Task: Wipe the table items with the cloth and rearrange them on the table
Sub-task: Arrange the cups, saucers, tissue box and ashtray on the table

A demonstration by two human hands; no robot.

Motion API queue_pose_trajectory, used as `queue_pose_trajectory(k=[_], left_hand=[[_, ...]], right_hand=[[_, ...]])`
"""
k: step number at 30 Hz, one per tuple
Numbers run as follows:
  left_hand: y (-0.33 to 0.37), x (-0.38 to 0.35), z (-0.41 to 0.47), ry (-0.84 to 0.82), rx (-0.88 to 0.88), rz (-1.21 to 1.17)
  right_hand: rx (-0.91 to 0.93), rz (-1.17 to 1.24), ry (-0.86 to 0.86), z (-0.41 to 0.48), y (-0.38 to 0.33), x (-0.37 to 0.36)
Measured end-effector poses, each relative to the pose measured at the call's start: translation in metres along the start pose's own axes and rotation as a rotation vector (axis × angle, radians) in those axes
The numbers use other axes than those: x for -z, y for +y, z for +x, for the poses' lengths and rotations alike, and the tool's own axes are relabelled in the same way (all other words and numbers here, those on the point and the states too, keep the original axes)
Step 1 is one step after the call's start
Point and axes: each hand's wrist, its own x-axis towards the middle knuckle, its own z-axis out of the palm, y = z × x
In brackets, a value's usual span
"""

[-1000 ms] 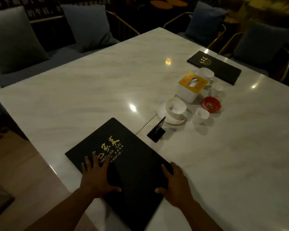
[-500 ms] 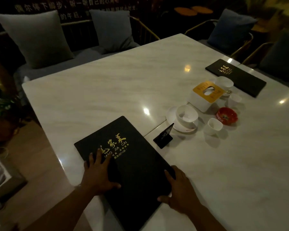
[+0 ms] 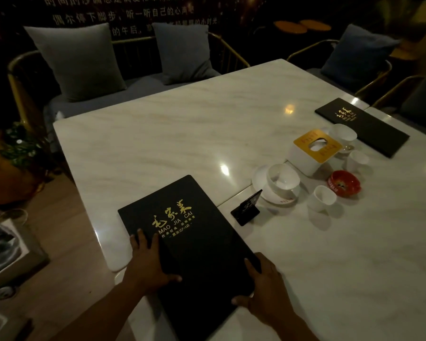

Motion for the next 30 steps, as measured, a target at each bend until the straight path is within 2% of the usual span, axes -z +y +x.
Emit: queue_pose_trajectory(k=[30], left_hand=[[-0.001,0.006,0.001,-0.102,-0.007,0.079]], right_hand=[[-0.06,0.063,-0.018,-0.007,-0.011,0.01]])
